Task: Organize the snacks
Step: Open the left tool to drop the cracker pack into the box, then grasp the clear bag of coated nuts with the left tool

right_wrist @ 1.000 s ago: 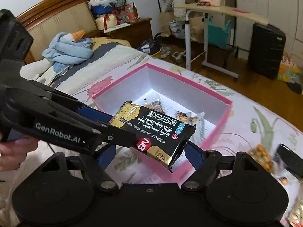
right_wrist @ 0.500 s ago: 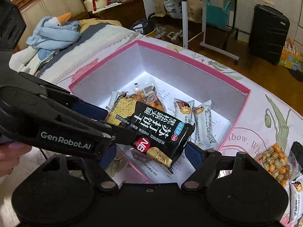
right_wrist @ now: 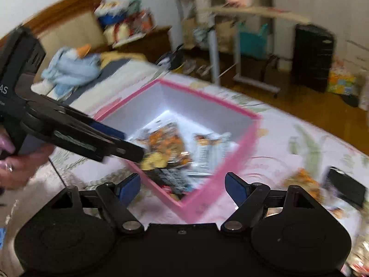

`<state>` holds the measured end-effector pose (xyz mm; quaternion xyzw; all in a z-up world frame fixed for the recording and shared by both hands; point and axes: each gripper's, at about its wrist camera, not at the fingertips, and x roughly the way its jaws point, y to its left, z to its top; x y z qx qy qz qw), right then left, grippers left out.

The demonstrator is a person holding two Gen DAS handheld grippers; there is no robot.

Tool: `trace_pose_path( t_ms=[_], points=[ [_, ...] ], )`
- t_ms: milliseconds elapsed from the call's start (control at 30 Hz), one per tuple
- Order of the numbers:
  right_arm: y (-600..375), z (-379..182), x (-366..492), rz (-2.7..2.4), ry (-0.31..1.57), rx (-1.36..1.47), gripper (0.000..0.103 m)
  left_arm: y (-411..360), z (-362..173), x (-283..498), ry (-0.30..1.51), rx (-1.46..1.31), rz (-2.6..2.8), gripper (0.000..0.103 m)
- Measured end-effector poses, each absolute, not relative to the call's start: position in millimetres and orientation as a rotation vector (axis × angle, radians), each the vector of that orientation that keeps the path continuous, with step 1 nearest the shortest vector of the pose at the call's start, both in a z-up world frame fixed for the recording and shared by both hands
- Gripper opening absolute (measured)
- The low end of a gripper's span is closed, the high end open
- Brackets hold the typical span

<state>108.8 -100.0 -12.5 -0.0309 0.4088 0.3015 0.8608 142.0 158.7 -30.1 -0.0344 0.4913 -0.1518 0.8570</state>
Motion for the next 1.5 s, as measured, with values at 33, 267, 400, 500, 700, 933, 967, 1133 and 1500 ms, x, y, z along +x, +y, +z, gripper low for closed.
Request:
trace_pose_path(
  t_ms=[33,267,400,500,700,933,967,1133,1500],
  points=[
    [-116.9,-11.4,104.0,0.609,0.836,-0.055,0.084,152.8,-26.2,140.7,1.022,-0.056,-0.334,0.057],
    [-205.0,-32.7,92.3,0.432,0.792,0.031,0.084,89.8,-16.9,146.8,1.022,0.023,-0.505,0.055],
    [-225.0,-56.0,95.0,0.418,0.819,0.095,0.084,39.9,-24.7,162.3,1.035,0.109,-0.562,0.055],
    [-229.1,-77.8,99.8,0.425,0.817,0.122,0.084,7.0,-38.3,180.8,1.073,0.137,-0.607,0.055],
    [-222.6,-121.8,123.3,0.429,0.829,0.126,0.084,-44.8,-81.8,229.9,1.169,0.176,-0.584,0.055],
    [-230.6,-155.0,148.8,0.405,0.831,0.247,0.084,-74.3,-126.3,272.3,1.216,0.132,-0.426,0.056],
    [-230.6,-158.3,150.7,0.401,0.834,0.258,0.084,-75.1,-132.3,277.1,1.222,0.128,-0.405,0.057],
    [-221.3,-163.2,150.5,0.420,0.830,0.249,0.084,-58.6,-150.1,284.0,1.273,-0.024,-0.340,0.059],
    [-215.8,-154.0,148.3,0.373,0.878,0.208,0.090,-55.4,-162.5,263.1,1.526,-0.200,-0.524,0.061]
  ],
)
